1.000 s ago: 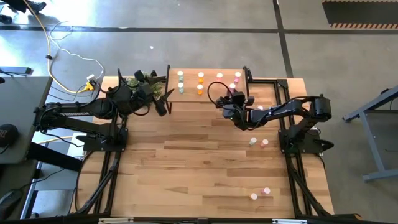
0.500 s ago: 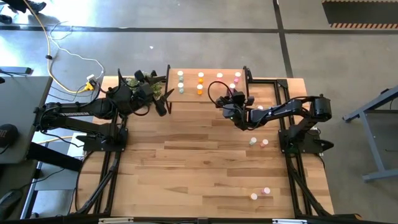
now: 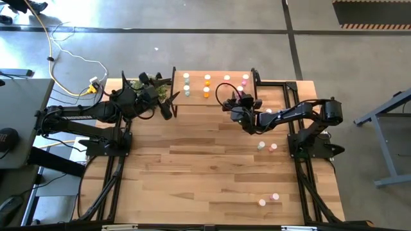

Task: Pick and place medicine bottles onto shelf by color
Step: Put the left violet pill bottle on the shelf aligned with the other violet pill bottle

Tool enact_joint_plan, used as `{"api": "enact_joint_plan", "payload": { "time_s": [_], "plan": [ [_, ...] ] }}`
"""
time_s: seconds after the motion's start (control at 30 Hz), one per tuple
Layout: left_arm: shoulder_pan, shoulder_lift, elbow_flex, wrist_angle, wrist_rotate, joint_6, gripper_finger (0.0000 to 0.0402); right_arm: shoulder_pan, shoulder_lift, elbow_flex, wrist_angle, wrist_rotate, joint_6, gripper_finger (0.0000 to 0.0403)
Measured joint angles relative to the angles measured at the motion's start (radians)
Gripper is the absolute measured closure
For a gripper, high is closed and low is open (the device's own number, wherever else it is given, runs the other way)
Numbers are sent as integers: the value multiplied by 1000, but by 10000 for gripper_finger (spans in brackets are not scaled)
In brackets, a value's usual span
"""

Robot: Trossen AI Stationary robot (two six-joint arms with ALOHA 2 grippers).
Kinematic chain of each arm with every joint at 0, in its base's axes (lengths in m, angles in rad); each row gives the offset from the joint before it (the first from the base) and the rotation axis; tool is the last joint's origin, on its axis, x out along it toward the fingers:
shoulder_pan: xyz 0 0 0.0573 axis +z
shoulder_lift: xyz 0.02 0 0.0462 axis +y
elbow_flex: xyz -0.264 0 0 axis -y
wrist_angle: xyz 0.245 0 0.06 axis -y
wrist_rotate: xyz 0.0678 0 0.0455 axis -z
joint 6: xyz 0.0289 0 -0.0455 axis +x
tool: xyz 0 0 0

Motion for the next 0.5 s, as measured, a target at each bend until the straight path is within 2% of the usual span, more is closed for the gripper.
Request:
{"api": "enact_joint_plan", "payload": {
  "time_s": [0.2,0.5],
  "plan": [
    [0,0,0,-1,0,0,126,0,-24,22,-1,4,-59,192],
    [0,0,0,-5,0,0,126,0,-24,34,4,38,-64,192]
  ]
}}
